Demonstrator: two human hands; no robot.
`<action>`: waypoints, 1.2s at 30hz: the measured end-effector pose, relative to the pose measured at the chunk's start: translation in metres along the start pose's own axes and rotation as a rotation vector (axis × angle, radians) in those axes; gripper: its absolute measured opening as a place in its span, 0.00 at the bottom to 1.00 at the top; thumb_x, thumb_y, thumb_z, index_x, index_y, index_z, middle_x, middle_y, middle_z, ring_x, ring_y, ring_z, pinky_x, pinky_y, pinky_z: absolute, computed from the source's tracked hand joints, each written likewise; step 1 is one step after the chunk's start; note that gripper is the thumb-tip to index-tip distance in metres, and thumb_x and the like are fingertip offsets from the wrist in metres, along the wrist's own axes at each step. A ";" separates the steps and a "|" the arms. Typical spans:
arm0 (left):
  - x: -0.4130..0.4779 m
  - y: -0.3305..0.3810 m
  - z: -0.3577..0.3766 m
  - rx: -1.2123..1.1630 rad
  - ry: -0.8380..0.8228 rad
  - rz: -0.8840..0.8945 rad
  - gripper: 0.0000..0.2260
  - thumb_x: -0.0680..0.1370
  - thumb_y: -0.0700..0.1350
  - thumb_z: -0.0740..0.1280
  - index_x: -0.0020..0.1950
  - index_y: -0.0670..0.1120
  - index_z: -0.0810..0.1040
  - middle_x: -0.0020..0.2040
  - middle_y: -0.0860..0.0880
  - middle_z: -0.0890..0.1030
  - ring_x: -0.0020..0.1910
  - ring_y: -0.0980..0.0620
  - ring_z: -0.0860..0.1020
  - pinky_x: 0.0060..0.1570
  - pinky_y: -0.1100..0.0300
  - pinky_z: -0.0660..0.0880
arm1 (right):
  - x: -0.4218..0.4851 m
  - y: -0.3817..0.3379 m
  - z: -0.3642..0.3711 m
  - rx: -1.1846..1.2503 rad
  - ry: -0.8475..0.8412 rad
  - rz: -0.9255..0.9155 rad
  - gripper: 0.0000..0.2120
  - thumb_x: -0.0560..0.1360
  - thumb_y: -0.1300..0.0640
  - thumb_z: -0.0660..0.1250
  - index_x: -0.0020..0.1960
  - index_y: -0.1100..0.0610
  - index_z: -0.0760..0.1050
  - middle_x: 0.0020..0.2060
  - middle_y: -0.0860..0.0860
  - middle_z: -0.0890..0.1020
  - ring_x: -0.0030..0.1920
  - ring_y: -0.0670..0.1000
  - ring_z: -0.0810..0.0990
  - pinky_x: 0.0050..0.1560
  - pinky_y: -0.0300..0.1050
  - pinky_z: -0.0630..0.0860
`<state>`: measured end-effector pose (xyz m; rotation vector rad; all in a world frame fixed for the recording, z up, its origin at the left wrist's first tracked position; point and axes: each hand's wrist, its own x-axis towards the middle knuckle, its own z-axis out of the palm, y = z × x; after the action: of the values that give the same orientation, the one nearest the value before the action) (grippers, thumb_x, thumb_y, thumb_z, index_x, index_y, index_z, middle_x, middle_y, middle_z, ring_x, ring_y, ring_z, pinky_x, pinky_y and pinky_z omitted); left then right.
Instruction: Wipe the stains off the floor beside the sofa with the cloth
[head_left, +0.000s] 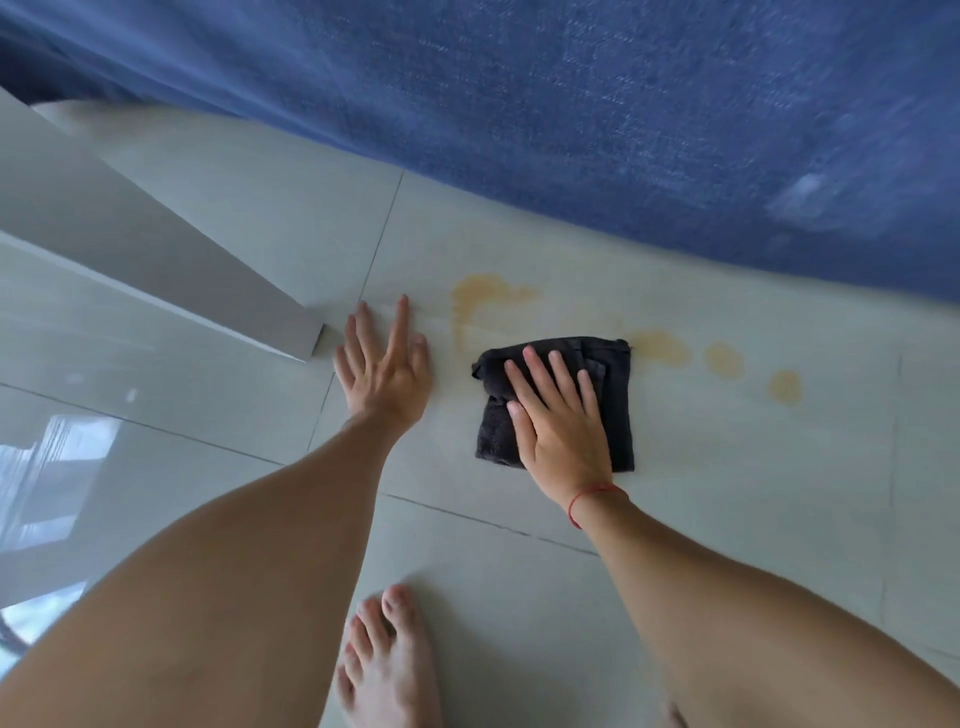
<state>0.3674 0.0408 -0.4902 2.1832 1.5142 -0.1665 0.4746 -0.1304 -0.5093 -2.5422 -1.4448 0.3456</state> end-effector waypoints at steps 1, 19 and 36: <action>0.003 -0.003 -0.001 0.031 -0.032 -0.021 0.24 0.80 0.57 0.45 0.76 0.61 0.42 0.78 0.45 0.39 0.76 0.47 0.38 0.72 0.47 0.38 | -0.001 0.009 -0.002 0.007 0.005 0.017 0.22 0.81 0.50 0.52 0.74 0.49 0.63 0.75 0.48 0.63 0.76 0.54 0.59 0.76 0.55 0.52; 0.018 -0.012 -0.008 0.007 -0.264 -0.052 0.25 0.79 0.56 0.44 0.73 0.65 0.34 0.74 0.49 0.27 0.73 0.50 0.28 0.70 0.46 0.30 | 0.083 -0.055 0.010 0.002 0.022 0.156 0.22 0.82 0.48 0.48 0.75 0.47 0.58 0.77 0.47 0.59 0.78 0.55 0.53 0.75 0.60 0.46; 0.017 -0.009 -0.013 -0.002 -0.281 -0.050 0.26 0.80 0.56 0.46 0.74 0.64 0.35 0.74 0.49 0.27 0.73 0.50 0.28 0.71 0.46 0.30 | 0.086 -0.007 -0.005 -0.006 0.050 0.331 0.23 0.82 0.47 0.48 0.76 0.46 0.55 0.77 0.46 0.57 0.78 0.55 0.51 0.75 0.60 0.46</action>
<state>0.3631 0.0633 -0.4880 2.0224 1.4083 -0.4671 0.5130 -0.0525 -0.5118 -2.7716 -1.0064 0.3229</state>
